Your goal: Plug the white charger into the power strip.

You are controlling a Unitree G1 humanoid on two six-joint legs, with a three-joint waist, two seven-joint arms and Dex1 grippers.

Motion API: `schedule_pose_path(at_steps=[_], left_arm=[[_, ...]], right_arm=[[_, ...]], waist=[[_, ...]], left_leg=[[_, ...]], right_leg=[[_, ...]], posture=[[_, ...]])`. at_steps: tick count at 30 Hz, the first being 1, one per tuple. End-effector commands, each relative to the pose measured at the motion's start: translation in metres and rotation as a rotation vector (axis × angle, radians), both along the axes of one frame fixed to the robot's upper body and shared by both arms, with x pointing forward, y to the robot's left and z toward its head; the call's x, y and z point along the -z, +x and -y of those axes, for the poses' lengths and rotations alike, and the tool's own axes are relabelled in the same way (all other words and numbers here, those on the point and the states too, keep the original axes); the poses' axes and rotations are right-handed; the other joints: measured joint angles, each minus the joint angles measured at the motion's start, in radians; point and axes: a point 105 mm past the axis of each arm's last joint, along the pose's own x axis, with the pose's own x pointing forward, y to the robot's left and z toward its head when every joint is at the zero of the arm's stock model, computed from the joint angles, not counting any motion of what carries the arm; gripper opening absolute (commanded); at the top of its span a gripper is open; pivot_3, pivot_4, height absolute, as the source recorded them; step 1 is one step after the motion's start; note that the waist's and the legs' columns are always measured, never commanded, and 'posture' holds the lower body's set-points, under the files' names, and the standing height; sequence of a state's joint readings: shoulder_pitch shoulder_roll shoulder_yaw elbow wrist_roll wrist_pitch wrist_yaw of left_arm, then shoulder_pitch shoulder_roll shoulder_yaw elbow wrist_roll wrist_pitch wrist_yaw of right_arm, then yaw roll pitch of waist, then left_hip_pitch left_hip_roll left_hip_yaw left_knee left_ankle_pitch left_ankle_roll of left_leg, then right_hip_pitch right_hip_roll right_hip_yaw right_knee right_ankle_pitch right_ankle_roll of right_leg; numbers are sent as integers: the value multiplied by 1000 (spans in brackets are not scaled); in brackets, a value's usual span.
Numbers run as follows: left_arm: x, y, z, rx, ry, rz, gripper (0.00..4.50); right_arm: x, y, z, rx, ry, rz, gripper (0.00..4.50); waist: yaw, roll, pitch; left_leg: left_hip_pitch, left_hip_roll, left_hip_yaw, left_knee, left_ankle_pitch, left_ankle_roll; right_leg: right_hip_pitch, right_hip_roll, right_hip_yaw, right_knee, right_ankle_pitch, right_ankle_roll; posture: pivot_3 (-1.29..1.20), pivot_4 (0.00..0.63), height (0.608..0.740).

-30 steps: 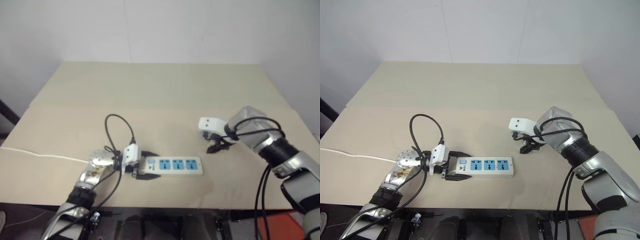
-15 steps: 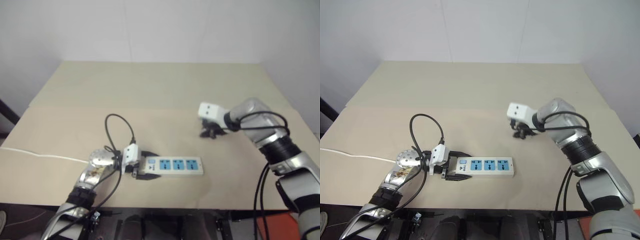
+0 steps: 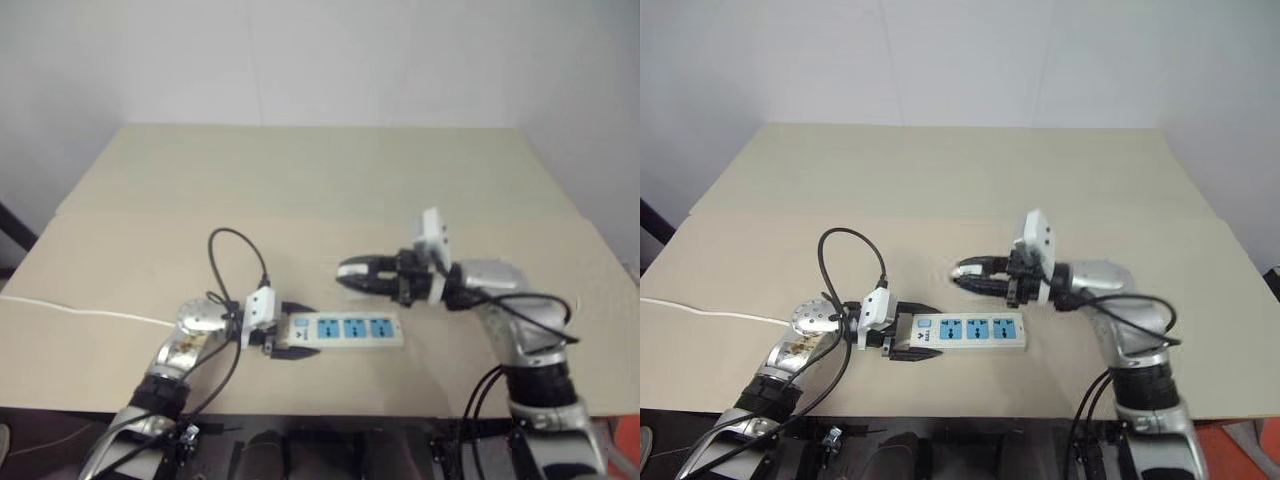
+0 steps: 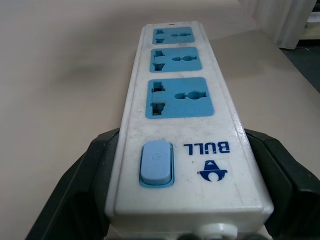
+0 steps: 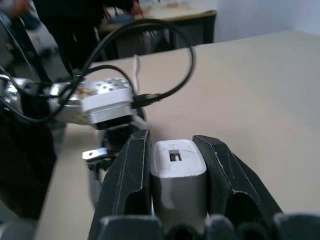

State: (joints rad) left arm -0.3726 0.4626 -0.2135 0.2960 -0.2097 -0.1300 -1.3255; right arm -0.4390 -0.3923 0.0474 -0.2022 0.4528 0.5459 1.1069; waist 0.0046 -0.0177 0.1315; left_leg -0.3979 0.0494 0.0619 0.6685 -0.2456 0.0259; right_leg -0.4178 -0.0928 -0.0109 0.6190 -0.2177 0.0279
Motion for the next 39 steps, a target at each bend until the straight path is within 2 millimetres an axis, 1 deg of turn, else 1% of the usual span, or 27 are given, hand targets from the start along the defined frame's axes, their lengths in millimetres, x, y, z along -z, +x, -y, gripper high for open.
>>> schedule_pose_path(at_steps=[1,4,10,15,20,25,32,39], left_arm=[[6,-1,-4,4,40,-10,3313],[6,1,-5,-1,40,-9,3313],[6,2,-6,-7,40,-8,3313],[7,2,-9,-11,43,-11,3313],[7,1,-9,-9,42,-12,3313],[9,-1,-6,-2,36,-21,3313],[9,-1,-7,-1,39,-23,3313],[9,0,-8,-6,43,-22,3313]], right_arm=[[-2,1,-15,-11,64,62,1158],[3,6,-24,1,110,72,1158],[20,-5,-33,-51,148,109,1158],[40,-8,-35,-80,97,117,1158],[42,-2,-38,-71,93,131,1158],[48,7,-34,-33,77,112,1158],[53,3,-26,-45,50,99,1158],[63,0,-17,-55,2,78,1158]], waist=[[-1,0,0],[-2,0,0],[-4,0,0],[-7,0,0],[-8,0,0],[-10,0,0],[-11,0,0],[-8,0,0]], left_leg=[[0,0,0,0,0,0],[1,0,0,0,0,0],[1,0,0,0,0,0],[2,0,0,0,0,0],[3,0,0,0,0,0],[5,0,0,0,0,0],[10,0,0,-1,0,0],[10,0,0,-1,0,0]], right_leg=[[0,0,0,1,0,0],[0,0,0,2,0,0],[-1,0,0,2,0,0],[0,0,1,3,0,0],[0,1,1,5,-1,-1],[1,1,1,5,-1,-1],[8,0,1,3,-2,-1],[8,0,1,3,-2,-2]], posture=[[0,150,740],[0,150,740],[0,150,740],[0,150,740],[0,150,740],[0,150,740],[0,150,740],[0,150,740]])
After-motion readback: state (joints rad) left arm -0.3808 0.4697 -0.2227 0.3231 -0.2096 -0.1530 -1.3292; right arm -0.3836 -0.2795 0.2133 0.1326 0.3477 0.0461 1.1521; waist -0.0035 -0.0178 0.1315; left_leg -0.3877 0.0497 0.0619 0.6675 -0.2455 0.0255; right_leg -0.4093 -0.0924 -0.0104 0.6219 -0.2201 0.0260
